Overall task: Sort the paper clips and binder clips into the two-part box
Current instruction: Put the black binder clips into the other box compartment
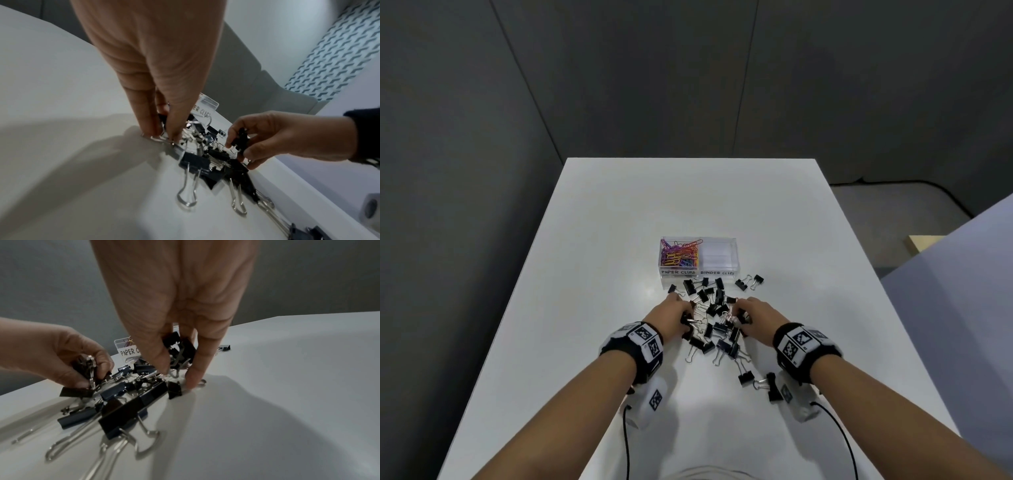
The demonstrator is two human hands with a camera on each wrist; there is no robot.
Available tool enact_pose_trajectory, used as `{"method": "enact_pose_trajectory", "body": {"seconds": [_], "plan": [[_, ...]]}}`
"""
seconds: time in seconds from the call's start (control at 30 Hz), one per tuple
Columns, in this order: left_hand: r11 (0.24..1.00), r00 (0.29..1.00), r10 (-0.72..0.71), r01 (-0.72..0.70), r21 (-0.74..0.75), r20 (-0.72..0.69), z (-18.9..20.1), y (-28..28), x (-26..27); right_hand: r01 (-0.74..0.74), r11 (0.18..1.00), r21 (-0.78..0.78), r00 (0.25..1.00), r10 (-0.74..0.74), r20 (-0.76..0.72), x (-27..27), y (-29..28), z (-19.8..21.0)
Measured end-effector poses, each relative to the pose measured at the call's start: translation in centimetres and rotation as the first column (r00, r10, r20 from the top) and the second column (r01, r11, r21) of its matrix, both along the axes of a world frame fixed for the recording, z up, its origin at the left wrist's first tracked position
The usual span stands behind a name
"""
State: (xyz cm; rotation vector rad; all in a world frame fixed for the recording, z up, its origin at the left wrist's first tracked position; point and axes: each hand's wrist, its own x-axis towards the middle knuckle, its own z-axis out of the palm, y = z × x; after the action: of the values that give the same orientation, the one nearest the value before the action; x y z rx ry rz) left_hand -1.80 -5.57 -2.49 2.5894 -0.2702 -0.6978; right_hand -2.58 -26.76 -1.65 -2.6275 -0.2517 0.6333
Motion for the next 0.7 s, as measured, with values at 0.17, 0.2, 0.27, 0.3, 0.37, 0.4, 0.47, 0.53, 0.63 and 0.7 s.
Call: {"method": "enact_pose_trajectory", "body": {"seconds": [0.17,0.2,0.27,0.3,0.37,0.4,0.47,0.53,0.63,0.7], "plan": [[0.998,0.996,-0.019,0.024,-0.056,0.085,0.2,0.2,-0.7,0.029,0.999,0.045,0.999,-0.03,0.012,-0.2,-0.3,0.2],[0.998,0.993,-0.031,0.038,-0.059,0.11,0.4,0.3,-0.7,0.027,0.998,0.06,0.999,-0.028,0.016,-0.1,-0.2,0.5],[0.996,0.983,-0.054,0.065,-0.06,0.175,0.8,0.6,-0.5,0.016,0.994,0.108,0.998,-0.022,0.056,0.4,0.2,1.4],[0.995,0.975,-0.062,0.077,-0.06,0.212,1.0,0.7,-0.3,0.014,0.991,0.132,0.995,-0.027,0.095,0.8,0.4,2.0],[0.994,0.963,-0.067,0.087,-0.063,0.261,1.5,1.0,0.1,0.025,0.983,0.181,0.981,-0.059,0.183,2.2,1.1,3.3],[0.995,0.961,-0.063,0.082,-0.062,0.269,1.6,1.1,0.3,0.034,0.979,0.2,0.972,-0.08,0.221,3.1,1.4,3.8],[0.996,0.963,-0.04,0.059,-0.064,0.267,1.8,1.3,0.8,0.058,0.975,0.212,0.957,-0.115,0.266,5.0,2.2,4.5],[0.996,0.959,-0.02,0.044,-0.076,0.284,2.0,1.5,1.3,0.09,0.976,0.196,0.956,-0.14,0.257,6.8,3.1,4.7],[0.997,0.931,-0.014,0.041,-0.066,0.363,3.0,1.2,2.5,0.112,0.984,0.136,0.972,-0.137,0.191,8.7,4.4,4.5],[0.998,0.901,-0.004,0.029,-0.052,0.433,4.0,0.6,3.7,0.105,0.987,0.122,0.976,-0.125,0.176,9.2,4.9,4.4]]}}
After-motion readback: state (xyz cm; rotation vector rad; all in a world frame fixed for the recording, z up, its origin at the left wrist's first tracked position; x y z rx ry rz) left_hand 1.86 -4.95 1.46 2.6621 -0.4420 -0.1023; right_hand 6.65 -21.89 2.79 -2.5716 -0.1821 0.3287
